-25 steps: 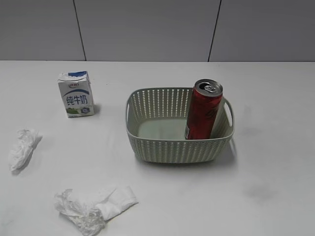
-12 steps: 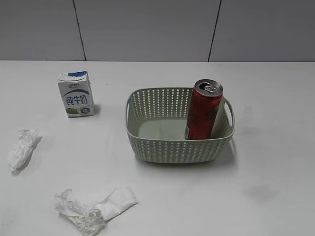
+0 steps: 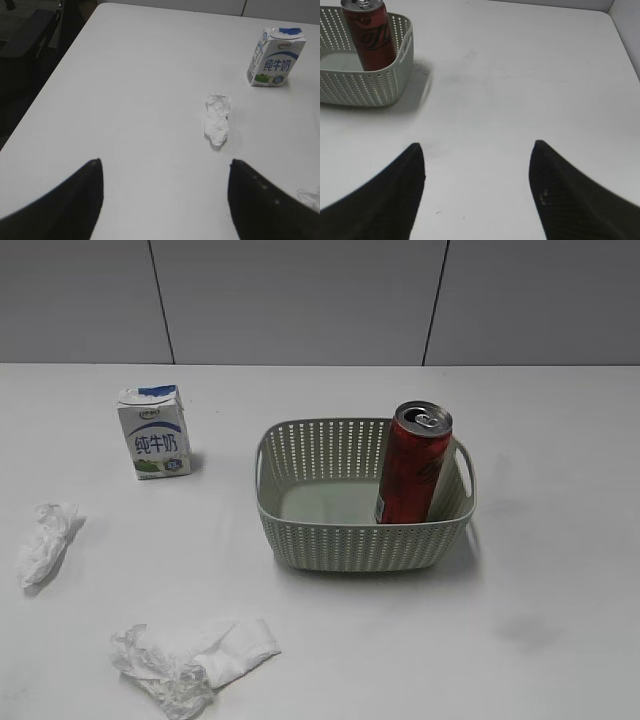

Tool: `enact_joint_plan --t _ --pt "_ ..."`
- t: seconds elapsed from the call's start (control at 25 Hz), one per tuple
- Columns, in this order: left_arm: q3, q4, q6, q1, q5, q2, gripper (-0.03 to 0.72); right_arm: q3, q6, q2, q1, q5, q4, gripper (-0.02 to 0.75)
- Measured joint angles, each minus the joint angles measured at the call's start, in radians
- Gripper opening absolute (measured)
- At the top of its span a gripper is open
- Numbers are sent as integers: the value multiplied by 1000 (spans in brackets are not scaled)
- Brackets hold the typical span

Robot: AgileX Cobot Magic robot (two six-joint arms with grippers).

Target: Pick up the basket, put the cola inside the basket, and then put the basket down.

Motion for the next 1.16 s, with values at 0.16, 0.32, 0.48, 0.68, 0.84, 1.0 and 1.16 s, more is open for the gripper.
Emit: enact_joint_plan --t 0.16,0.32,0.48,0.68,0.84,1.0,1.16 --pt "0 0 0 0 0 0 577 0 0 0 0 0 0 498" --pt "0 0 0 0 0 0 552 0 0 0 0 0 0 498" --pt "0 0 0 0 0 0 529 0 0 0 0 0 0 498" --pt "0 0 0 0 0 0 499 0 0 0 0 0 0 498" --pt "0 0 0 0 0 0 482 0 0 0 0 0 0 498" --pt "0 0 0 0 0 0 479 0 0 0 0 0 0 498" --pt "0 0 0 0 0 0 480 0 0 0 0 0 0 498"
